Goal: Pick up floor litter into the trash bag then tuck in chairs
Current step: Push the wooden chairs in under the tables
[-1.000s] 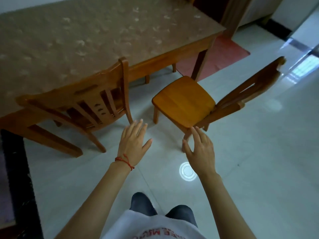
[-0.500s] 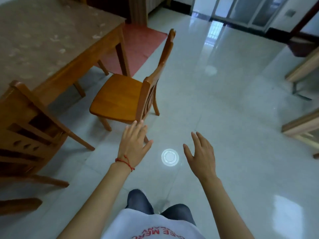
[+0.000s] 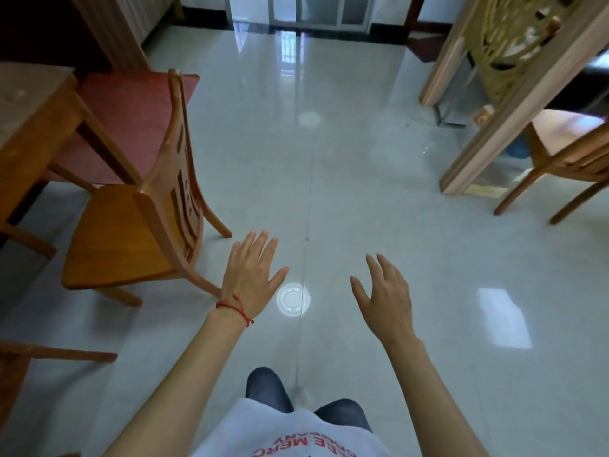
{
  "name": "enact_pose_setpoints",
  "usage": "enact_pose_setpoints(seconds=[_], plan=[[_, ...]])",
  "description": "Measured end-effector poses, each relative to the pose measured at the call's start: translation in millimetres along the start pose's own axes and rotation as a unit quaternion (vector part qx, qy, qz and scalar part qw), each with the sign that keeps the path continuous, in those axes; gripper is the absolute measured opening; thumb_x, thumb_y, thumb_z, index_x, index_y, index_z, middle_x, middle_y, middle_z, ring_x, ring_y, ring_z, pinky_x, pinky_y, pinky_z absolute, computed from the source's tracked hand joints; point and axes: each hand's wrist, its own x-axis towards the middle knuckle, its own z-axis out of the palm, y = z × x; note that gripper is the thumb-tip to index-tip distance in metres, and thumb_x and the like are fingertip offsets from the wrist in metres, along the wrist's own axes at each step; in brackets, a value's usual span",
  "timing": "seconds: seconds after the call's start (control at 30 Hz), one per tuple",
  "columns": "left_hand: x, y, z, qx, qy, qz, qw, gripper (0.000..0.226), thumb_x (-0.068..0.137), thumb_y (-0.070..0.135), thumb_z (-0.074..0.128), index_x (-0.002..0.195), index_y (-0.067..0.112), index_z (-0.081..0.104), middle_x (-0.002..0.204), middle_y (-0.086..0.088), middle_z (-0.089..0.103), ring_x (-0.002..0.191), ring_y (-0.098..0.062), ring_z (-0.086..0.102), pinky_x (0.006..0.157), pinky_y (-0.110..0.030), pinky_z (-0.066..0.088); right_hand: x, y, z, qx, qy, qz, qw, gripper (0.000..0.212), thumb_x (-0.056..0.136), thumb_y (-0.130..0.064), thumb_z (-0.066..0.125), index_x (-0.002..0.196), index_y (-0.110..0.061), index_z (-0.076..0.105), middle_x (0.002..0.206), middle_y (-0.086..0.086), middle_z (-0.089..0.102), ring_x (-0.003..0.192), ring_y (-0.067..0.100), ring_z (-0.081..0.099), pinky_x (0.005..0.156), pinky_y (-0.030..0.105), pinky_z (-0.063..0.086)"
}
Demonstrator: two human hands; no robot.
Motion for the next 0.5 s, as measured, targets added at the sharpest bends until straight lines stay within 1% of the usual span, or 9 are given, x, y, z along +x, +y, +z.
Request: enact_pose_setpoints(seconds=[0.17,0.27,0.37,0.5], plan=[[29.4,5.4,6.6,0.018,-0.015,0.009,1.000,0.061,0.083,0.045,0.036,0.117,0.000,0.059,0.122,-0.021,0.059,0.113,-0.040,0.055,0.089,-0.056,0.044,25.6,18.2,-3.9,-0.011,-0.006,0.001,1.000,0.050,0.088,-0.032,0.056,0.128,-0.004,0.049,0.133,0.021,0.051,0.123,0.036,0.048,0.101,0.047,0.037],[51.4,2.2,10.2,0.024,-0.027,0.001,0.999,0.062,0.083,0.046,0.035,0.117,0.000,0.059,0.122,-0.021,0.060,0.114,-0.040,0.055,0.088,-0.056,0.044,47.3,22.3,-1.0,-0.011,-0.002,0.002,1.000,0.052,0.086,-0.036,0.051,0.126,-0.004,0.051,0.130,0.021,0.053,0.120,0.036,0.051,0.099,0.047,0.039],[81.8,-5.1,18.2,0.027,-0.037,-0.006,0.999,0.063,0.084,0.046,0.034,0.117,0.000,0.059,0.122,-0.021,0.060,0.114,-0.040,0.054,0.089,-0.057,0.043,80.4,23.7,5.7,-0.007,-0.001,0.002,1.000,0.052,0.084,-0.037,0.050,0.124,-0.004,0.053,0.128,0.021,0.055,0.118,0.037,0.053,0.097,0.047,0.041],[136.5,-19.3,27.4,0.023,-0.048,-0.021,0.998,0.064,0.084,0.048,0.032,0.119,0.001,0.057,0.124,-0.021,0.058,0.116,-0.040,0.052,0.092,-0.057,0.042,140.4,21.4,16.1,-0.001,-0.002,-0.005,1.000,0.052,0.085,-0.038,0.049,0.126,-0.005,0.052,0.130,0.019,0.054,0.120,0.036,0.051,0.099,0.046,0.039]])
